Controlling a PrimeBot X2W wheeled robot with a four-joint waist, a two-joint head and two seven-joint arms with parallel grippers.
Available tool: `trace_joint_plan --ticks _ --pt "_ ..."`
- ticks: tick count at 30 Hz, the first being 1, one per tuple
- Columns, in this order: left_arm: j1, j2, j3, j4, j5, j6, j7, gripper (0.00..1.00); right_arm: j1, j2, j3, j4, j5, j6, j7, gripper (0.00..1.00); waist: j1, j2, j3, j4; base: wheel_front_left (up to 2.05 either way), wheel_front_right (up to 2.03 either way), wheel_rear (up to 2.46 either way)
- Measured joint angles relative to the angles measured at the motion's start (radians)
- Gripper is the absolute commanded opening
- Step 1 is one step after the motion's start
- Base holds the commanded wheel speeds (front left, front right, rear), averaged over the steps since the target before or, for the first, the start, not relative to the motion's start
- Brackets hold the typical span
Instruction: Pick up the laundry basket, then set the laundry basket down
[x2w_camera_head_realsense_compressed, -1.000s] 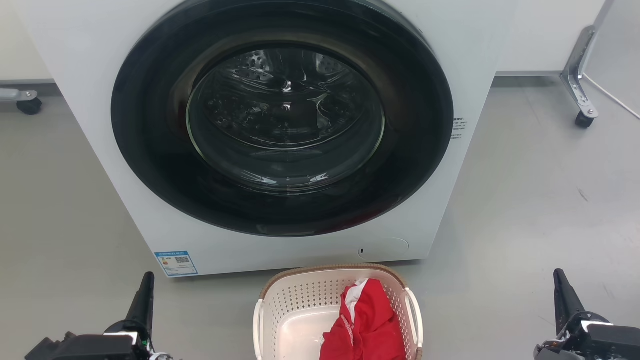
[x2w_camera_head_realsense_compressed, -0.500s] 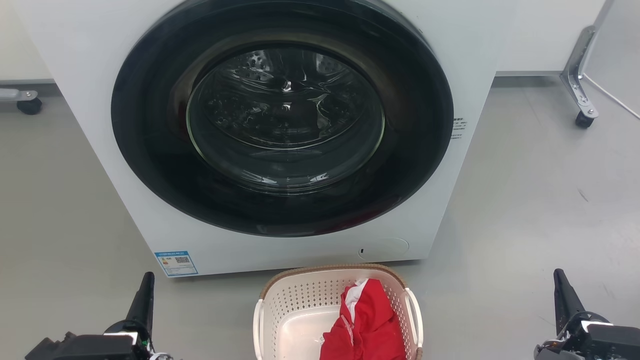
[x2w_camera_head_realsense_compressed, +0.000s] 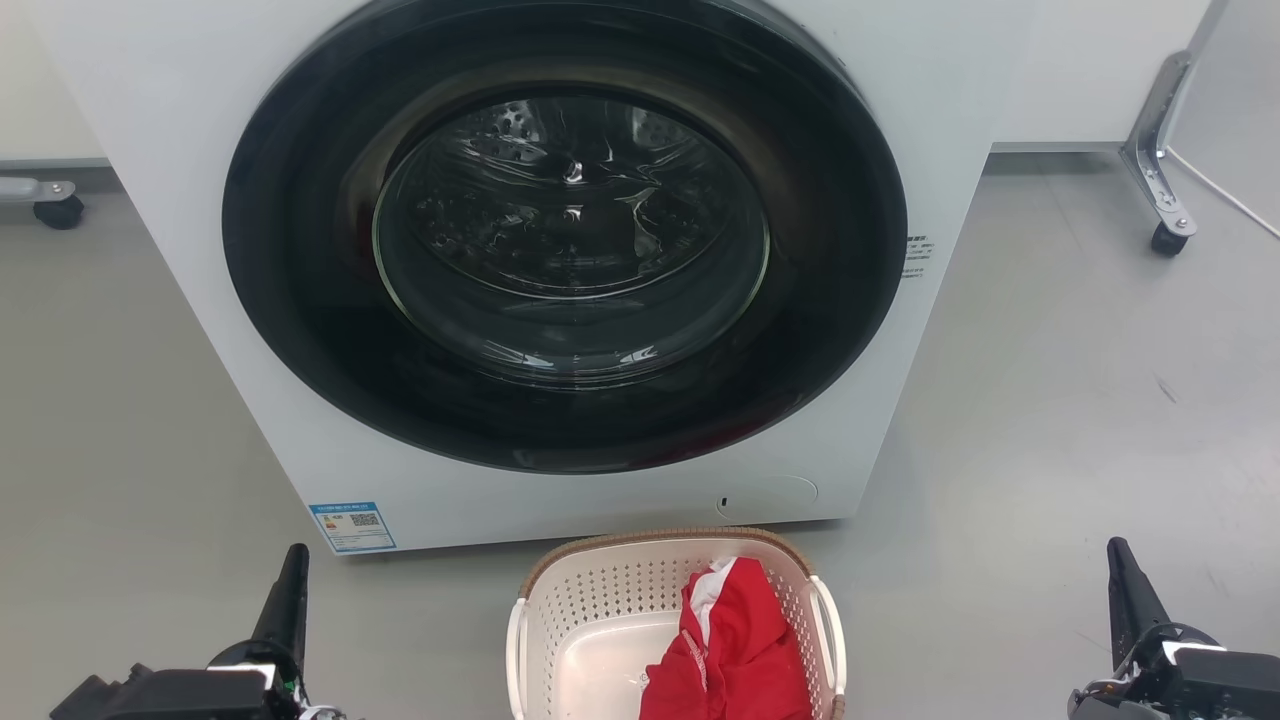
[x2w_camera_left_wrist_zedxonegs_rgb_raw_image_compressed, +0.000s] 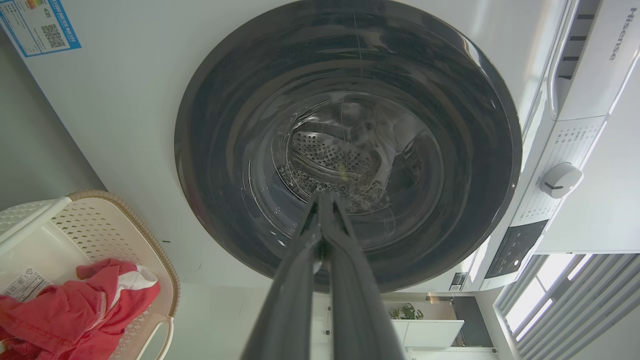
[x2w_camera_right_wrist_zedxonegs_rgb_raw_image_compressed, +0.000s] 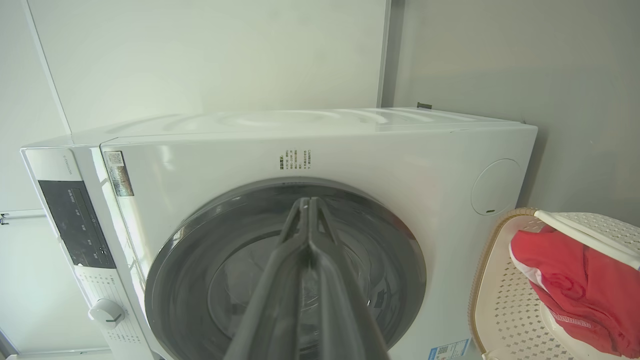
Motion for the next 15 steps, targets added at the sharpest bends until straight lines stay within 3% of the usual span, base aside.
trace_joint_plan --ticks 15 --pt "0.000 0.000 0.000 0.000 0.000 0.000 0.000 0.00 0.000 0.000 0.000 0.000 0.000 0.000 0.000 0.00 0.0000 0.0000 0.000 0.000 0.00 0.00 0.00"
